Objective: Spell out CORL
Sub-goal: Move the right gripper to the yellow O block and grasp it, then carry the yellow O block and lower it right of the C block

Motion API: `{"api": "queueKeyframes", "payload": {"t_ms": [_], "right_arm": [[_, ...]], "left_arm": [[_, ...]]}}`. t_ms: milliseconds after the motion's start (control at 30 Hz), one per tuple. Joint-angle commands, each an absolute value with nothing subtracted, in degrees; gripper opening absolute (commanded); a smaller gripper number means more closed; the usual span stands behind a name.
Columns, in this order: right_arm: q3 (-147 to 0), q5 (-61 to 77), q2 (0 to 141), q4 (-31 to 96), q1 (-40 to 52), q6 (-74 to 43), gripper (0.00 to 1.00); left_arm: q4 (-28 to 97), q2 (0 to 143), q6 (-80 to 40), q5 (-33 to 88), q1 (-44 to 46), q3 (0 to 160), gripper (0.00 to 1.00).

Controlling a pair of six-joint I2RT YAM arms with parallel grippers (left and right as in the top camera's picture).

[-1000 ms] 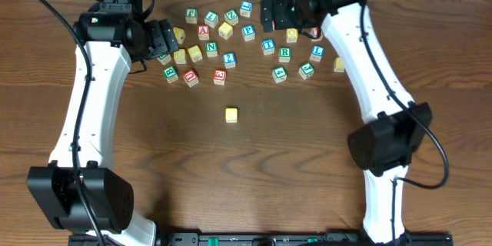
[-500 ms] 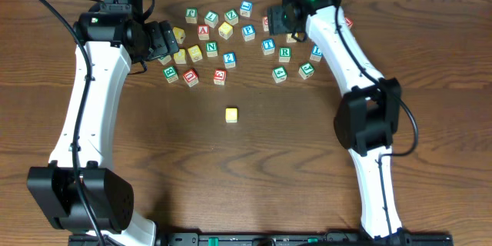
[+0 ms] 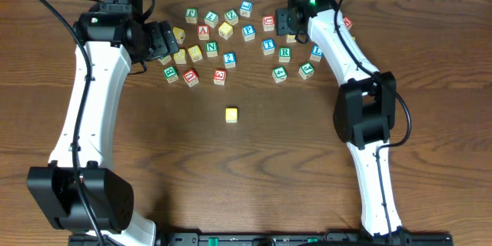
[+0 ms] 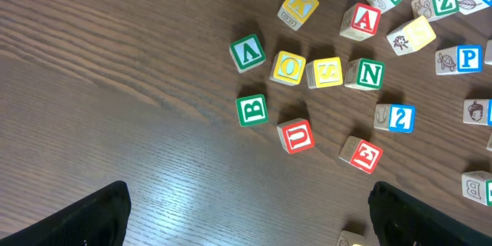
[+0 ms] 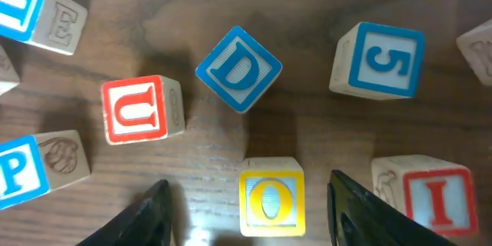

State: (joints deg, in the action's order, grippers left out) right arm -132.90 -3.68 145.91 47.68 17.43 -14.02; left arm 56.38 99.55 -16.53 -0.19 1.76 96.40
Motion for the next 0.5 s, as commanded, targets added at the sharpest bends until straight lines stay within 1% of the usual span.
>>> {"api": "queueKeyframes", "payload": {"t_ms": [0,67,233,400,467], "right_arm": [[-132.8,-4.5,149.3,47.5,16.9,-14.8,0.59],[-132.8,-4.5,149.7,47.3,16.9,-14.8,0.58],[-132.8,-4.6,150.2,46.9,16.9,-14.7,0.44],[-132.9,-4.6,149.3,47.1,16.9,-14.7,0.34],[-133.0,-4.6,148.6,47.1,16.9,-14.7,0.33]], "left_arm": [[56.5,99.3,-16.8,-0.5,1.8,96.5,0.98],[56.5,99.3,-16.8,-0.5,1.8,96.5,0.98],[56.5,99.3,-16.8,-0.5,1.8,96.5,0.98],[56.5,99.3,-16.8,-0.5,1.8,96.5,0.98],[56.5,99.3,-16.8,-0.5,1.8,96.5,0.98]]}}
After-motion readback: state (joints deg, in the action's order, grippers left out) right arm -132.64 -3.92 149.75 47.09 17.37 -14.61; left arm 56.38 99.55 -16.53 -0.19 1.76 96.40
